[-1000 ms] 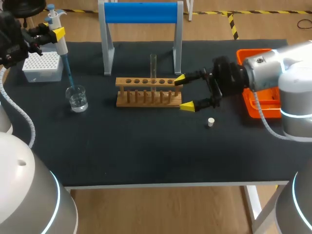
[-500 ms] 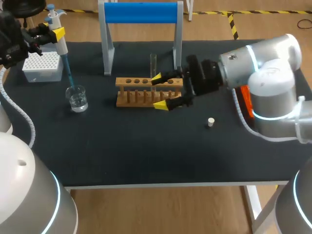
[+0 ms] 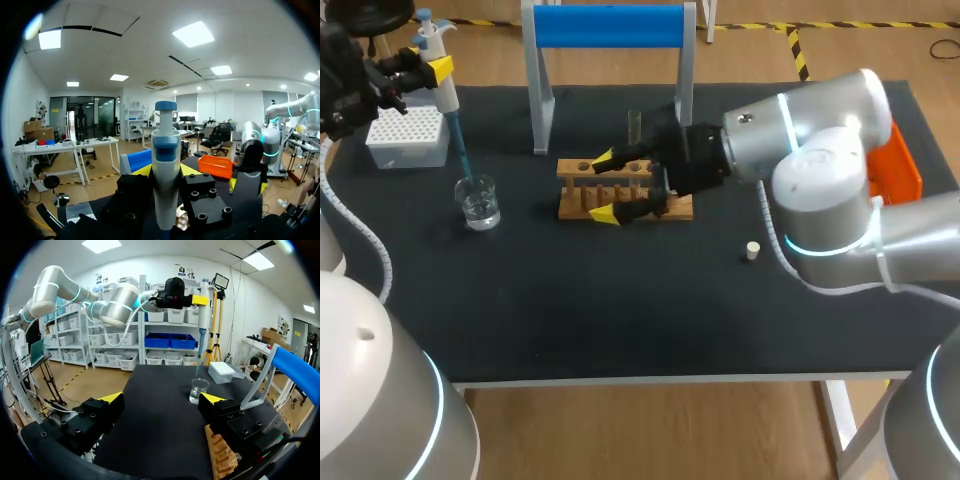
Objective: Invert the test tube, pick up the pipette, mount the tip to pipette, aspirate from beaker and dispense into the tube, eject the tip, return the pipette, and cap with the stopper.
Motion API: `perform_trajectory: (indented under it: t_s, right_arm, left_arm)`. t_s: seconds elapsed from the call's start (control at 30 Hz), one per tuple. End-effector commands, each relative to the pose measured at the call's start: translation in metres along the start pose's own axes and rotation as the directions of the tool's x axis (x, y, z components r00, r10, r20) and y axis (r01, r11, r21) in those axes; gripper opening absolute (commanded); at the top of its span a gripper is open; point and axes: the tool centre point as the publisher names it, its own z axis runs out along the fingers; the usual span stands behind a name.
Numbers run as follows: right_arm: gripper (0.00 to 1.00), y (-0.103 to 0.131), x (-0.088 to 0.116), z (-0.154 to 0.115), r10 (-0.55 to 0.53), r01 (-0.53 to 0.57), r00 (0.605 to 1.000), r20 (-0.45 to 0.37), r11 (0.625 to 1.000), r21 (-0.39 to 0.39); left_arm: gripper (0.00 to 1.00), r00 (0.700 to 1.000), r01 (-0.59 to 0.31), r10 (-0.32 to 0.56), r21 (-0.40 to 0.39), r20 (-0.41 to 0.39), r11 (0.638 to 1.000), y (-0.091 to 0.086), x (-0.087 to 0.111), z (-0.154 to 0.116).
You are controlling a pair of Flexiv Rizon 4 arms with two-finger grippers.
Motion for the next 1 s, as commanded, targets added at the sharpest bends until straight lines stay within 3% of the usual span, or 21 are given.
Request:
perform_trajectory:
  t_s: [0.03, 0.47, 0.5, 1.0]
  right_arm:
    - [1.00, 0.002, -0.003, 0.022, 0.012, -0.012, 1.000, 0.014, 1.000, 0.004]
    - [1.00, -0.005, -0.014, 0.055, 0.055, -0.059, 0.995, 0.083, 0.997, 0.048]
    - [1.00, -0.007, -0.022, 0.070, 0.056, -0.063, 0.992, 0.112, 0.996, 0.055]
    - [1.00, -0.015, -0.037, 0.092, 0.073, -0.087, 0.984, 0.160, 0.992, 0.087]
  left_arm:
    - [0.00, 1.000, -0.001, 0.001, 0.001, 0.004, 1.000, 0.000, 0.000, 0.002]
    - [0.00, 1.000, -0.001, 0.001, 0.001, 0.004, 1.000, 0.000, 0.000, 0.002]
    - [0.00, 1.000, -0.001, 0.001, 0.001, 0.004, 1.000, 0.000, 0.000, 0.002]
    - [0.00, 1.000, -0.001, 0.001, 0.001, 0.004, 1.000, 0.000, 0.000, 0.002]
